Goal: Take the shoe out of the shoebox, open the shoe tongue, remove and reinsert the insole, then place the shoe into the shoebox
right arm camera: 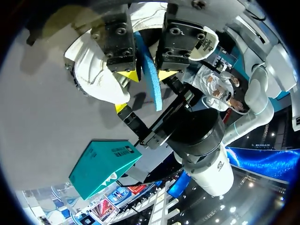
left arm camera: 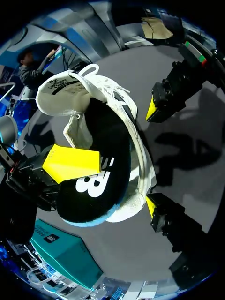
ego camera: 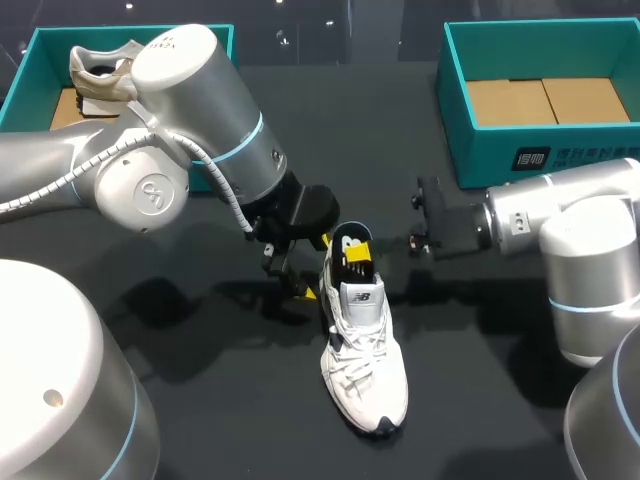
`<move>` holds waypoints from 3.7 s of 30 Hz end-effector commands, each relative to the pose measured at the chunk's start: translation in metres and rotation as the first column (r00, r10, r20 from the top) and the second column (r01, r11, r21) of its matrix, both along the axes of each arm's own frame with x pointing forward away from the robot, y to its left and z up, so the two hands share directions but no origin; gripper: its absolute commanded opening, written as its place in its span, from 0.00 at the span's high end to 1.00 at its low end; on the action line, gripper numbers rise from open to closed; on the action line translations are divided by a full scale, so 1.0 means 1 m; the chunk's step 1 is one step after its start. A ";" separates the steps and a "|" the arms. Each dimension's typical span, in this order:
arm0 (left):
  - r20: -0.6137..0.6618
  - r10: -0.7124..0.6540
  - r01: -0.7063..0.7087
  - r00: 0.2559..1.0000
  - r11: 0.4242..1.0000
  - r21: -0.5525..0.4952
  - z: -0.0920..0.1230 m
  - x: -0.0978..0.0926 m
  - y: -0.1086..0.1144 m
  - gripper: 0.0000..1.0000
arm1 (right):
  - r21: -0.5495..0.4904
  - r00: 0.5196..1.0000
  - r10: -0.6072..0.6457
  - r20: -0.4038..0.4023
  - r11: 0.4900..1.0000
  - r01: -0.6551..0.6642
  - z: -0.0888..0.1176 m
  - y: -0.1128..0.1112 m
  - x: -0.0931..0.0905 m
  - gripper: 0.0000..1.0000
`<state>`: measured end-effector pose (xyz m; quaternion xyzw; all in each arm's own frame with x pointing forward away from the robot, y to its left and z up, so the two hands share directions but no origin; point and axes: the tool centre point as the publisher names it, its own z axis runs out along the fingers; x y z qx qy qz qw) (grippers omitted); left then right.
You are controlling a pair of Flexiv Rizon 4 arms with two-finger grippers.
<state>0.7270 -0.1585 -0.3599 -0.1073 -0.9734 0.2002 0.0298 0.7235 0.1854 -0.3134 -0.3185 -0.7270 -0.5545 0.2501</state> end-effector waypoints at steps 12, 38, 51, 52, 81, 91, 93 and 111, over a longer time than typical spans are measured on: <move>-0.001 -0.002 0.002 1.000 1.000 0.002 0.000 0.001 -0.001 0.00 | -0.016 0.978 -0.002 -0.206 1.000 -0.002 -0.034 0.003 -0.021 1.00; -0.001 -0.002 0.002 1.000 1.000 0.002 0.000 0.001 -0.001 0.00 | -0.019 0.998 -0.008 -0.056 1.000 0.007 -0.011 0.001 0.010 1.00; -0.001 -0.002 0.002 1.000 1.000 0.002 0.000 0.001 -0.001 0.00 | -0.067 0.969 -0.048 -0.241 0.997 0.032 -0.039 0.006 -0.023 1.00; -0.001 -0.002 0.002 1.000 1.000 0.002 0.000 0.001 -0.001 0.00 | -0.074 0.968 -0.056 -0.245 0.996 0.038 -0.039 0.006 -0.025 1.00; 0.026 -0.037 0.037 0.999 0.999 -0.011 0.024 0.003 0.022 0.00 | -0.136 0.984 -0.144 -0.101 0.982 0.130 -0.003 -0.005 -0.014 0.40; 0.056 -0.052 0.052 0.997 0.999 -0.001 0.035 0.016 0.042 0.00 | -0.184 0.972 -0.184 -0.148 0.970 0.156 -0.002 -0.025 -0.010 0.46; 0.059 -0.062 0.062 0.996 0.998 0.000 0.037 0.019 0.046 0.00 | -0.195 0.970 -0.188 -0.155 0.968 0.156 -0.001 -0.028 -0.009 0.48; 0.084 -0.297 0.297 0.951 0.955 0.015 0.070 0.049 0.087 0.00 | -0.336 0.914 -0.270 -0.304 0.928 0.162 0.009 -0.085 -0.004 0.54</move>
